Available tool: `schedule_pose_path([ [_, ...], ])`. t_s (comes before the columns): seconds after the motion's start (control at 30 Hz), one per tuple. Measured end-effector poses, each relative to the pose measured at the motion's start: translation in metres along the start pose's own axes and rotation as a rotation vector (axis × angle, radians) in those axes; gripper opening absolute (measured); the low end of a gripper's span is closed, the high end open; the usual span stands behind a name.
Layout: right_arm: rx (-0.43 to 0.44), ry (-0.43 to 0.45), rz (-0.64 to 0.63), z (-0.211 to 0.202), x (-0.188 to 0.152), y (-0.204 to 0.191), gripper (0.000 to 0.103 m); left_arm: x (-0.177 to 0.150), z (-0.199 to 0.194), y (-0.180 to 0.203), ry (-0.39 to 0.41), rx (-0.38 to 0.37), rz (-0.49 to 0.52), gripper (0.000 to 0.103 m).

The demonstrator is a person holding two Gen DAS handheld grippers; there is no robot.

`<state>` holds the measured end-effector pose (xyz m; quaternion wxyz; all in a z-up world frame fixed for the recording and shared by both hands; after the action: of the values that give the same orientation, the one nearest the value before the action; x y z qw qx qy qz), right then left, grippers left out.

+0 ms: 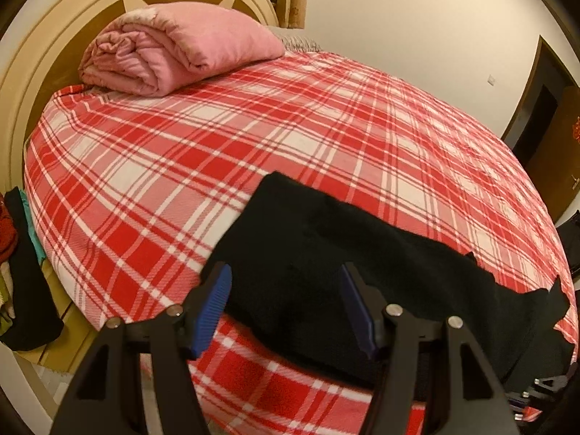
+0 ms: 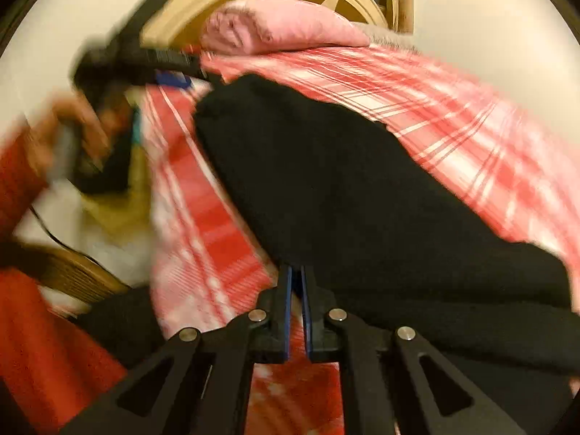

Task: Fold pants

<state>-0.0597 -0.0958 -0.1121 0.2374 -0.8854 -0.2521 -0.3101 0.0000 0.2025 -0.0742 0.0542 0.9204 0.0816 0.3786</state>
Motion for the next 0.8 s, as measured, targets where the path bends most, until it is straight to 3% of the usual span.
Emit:
schedule_pose_path([
  [0.07, 0.088, 0.055, 0.123, -0.015, 0.014, 0.014, 0.006, -0.002, 0.004, 0.007, 0.001, 0.007, 0.010, 0.064],
  [0.13, 0.143, 0.107, 0.221, -0.023, 0.030, 0.030, 0.015, -0.005, 0.007, 0.011, 0.014, 0.030, 0.019, 0.064],
  [0.2, 0.177, 0.173, 0.328, -0.030, 0.045, 0.051, 0.054, -0.007, 0.010, 0.016, 0.026, 0.038, 0.028, 0.064],
  [0.23, 0.170, 0.208, 0.357, -0.031, 0.053, 0.060, 0.059, -0.008, 0.011, 0.018, 0.034, 0.043, 0.031, 0.064],
  [0.4, 0.082, 0.189, 0.266, -0.007, 0.090, 0.076, 0.060, -0.022, 0.025, 0.024, 0.037, 0.090, 0.073, 0.064],
  [0.67, 0.065, 0.069, 0.244, 0.065, 0.109, 0.094, 0.060, -0.039, 0.028, 0.027, 0.062, 0.118, 0.135, 0.069],
  [0.8, 0.118, 0.020, 0.281, 0.082, 0.102, 0.093, 0.060, -0.041, 0.029, 0.024, 0.069, 0.103, 0.110, 0.071],
])
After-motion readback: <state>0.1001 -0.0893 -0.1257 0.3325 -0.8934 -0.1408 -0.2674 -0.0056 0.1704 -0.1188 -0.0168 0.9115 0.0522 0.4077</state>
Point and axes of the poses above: each gripper's, at about its wrist camera, not at the fingertips, and z roughly the way its jaws point, y to its right, x to its top, the point moved 4 cm from there along z, roughly the way its jaws point, and after that the axes turned 3 degrees about y, right-handed, at the moved point
